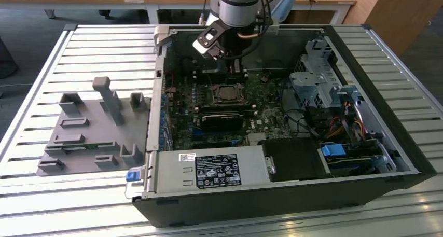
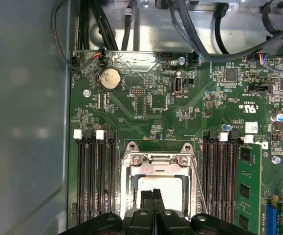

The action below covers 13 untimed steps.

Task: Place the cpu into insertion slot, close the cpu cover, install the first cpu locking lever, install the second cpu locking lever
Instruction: 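Install the first cpu locking lever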

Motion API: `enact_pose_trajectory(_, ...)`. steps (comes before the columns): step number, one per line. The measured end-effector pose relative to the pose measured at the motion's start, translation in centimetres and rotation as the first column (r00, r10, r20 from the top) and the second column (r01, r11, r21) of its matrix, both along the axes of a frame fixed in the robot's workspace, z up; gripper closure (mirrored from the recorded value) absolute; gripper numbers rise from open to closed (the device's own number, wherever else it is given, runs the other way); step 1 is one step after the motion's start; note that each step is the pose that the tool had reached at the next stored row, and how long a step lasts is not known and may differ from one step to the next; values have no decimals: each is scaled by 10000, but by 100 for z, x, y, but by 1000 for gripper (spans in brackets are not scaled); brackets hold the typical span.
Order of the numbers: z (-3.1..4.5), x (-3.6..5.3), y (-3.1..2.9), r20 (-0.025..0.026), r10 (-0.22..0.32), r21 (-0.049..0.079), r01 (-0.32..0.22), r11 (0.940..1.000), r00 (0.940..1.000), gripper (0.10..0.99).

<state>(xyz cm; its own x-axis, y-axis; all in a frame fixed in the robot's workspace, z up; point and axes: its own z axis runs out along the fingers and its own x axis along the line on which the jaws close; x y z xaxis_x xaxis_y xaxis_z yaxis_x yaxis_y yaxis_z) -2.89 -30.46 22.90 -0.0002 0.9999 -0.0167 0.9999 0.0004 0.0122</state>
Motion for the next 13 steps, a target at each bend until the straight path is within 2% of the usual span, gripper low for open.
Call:
enact_pose_trajectory(8, 14, 0, -1, -2, 0, -24, 0, 10000, 10000, 980)
enact_pose_trajectory(13, 62, 0, 0, 1, 0, -22, 0, 10000, 10000, 980)
